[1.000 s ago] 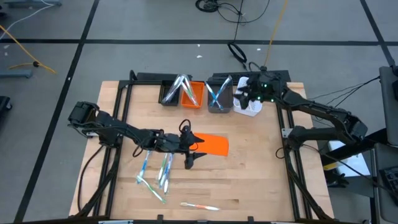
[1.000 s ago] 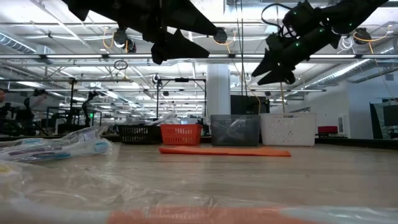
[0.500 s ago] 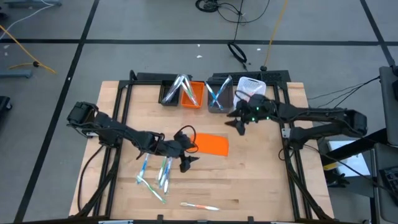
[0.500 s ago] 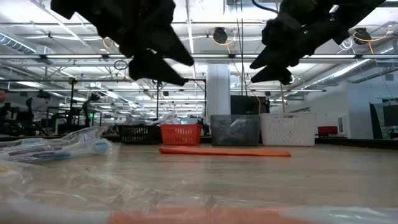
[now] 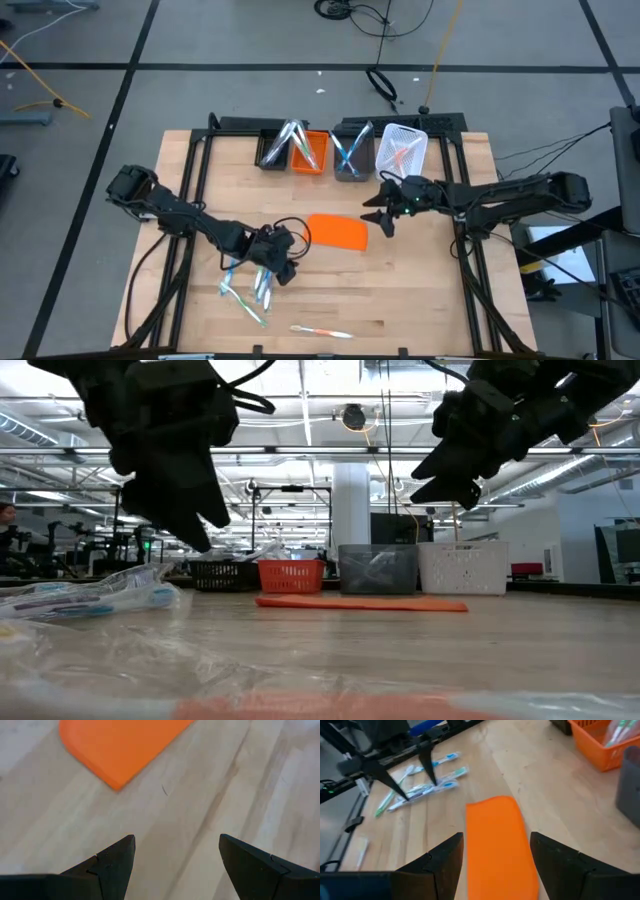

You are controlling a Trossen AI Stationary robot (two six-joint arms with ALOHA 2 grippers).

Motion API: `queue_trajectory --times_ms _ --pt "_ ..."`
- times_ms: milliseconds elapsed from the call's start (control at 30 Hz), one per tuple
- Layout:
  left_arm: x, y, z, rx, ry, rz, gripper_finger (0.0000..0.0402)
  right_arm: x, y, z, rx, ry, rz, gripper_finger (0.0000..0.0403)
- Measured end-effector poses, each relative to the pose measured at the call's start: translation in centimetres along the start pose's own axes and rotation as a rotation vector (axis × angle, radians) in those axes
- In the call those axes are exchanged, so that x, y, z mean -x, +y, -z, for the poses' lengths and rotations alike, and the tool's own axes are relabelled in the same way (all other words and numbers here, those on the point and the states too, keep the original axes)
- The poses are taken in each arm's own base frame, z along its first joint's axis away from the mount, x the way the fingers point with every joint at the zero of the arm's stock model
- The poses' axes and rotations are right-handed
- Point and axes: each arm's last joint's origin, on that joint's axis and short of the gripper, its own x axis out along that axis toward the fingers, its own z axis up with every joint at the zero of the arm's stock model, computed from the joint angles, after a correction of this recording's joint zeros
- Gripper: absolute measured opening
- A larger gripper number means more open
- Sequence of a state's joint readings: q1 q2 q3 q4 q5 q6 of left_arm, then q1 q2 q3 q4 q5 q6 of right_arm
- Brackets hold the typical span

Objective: Pick & Place Toothbrushes
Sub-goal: Put the violet toothbrush into the black bin

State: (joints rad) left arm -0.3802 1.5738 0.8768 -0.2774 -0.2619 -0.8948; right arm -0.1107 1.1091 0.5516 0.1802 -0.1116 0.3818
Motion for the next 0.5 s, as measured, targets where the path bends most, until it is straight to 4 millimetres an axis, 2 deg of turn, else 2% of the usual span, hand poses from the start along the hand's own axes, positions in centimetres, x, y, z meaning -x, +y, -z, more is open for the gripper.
queue_trajectory --times_ms 267,500 --pt "0.3 0.6 1.6 0.157 0.095 -0.116 0.0292 -0.1 0.1 1.6 -0.009 -0.021 -0.003 0.0220" --pt "0.6 1.0 2.4 0.234 0.136 -0.184 0.0292 -0.1 0.0 1.8 -0.007 -0.047 -0.014 0.0219"
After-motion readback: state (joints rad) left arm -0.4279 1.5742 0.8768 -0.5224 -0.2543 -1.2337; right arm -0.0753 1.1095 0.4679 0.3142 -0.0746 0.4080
